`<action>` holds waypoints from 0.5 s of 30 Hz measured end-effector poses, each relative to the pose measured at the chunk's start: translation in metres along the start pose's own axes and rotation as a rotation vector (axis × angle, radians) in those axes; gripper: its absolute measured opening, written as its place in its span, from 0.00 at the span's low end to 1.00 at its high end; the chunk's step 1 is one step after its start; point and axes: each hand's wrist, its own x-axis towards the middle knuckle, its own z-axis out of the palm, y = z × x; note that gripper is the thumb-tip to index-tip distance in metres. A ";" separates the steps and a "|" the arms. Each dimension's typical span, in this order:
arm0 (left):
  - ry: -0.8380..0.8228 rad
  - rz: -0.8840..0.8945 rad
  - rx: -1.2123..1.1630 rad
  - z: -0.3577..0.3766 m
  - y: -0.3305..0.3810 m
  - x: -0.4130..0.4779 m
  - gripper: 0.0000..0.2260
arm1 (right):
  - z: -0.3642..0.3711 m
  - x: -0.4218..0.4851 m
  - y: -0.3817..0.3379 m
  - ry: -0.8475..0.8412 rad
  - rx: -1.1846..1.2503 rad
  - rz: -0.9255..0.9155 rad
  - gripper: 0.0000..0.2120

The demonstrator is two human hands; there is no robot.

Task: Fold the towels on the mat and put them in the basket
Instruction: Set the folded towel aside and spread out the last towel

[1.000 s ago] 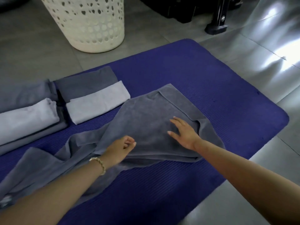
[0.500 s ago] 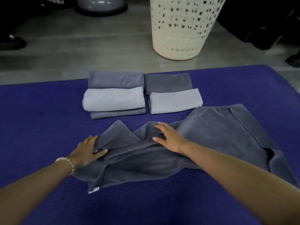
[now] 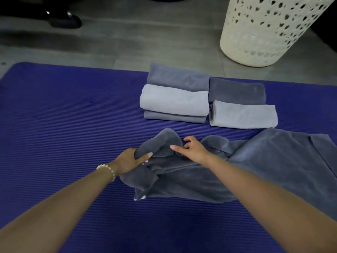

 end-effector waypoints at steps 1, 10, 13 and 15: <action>-0.037 -0.009 -0.074 -0.004 0.001 -0.005 0.33 | 0.002 0.003 -0.005 -0.026 -0.029 -0.002 0.25; 0.003 -0.164 -0.449 -0.060 -0.023 -0.036 0.34 | 0.064 0.036 -0.111 -0.152 0.029 -0.167 0.13; 0.018 -0.155 -0.521 -0.073 -0.038 -0.045 0.25 | 0.081 0.053 -0.144 -0.139 0.124 -0.201 0.10; 0.044 -0.128 -0.547 -0.075 -0.048 -0.049 0.18 | 0.089 0.066 -0.156 -0.095 0.155 -0.240 0.11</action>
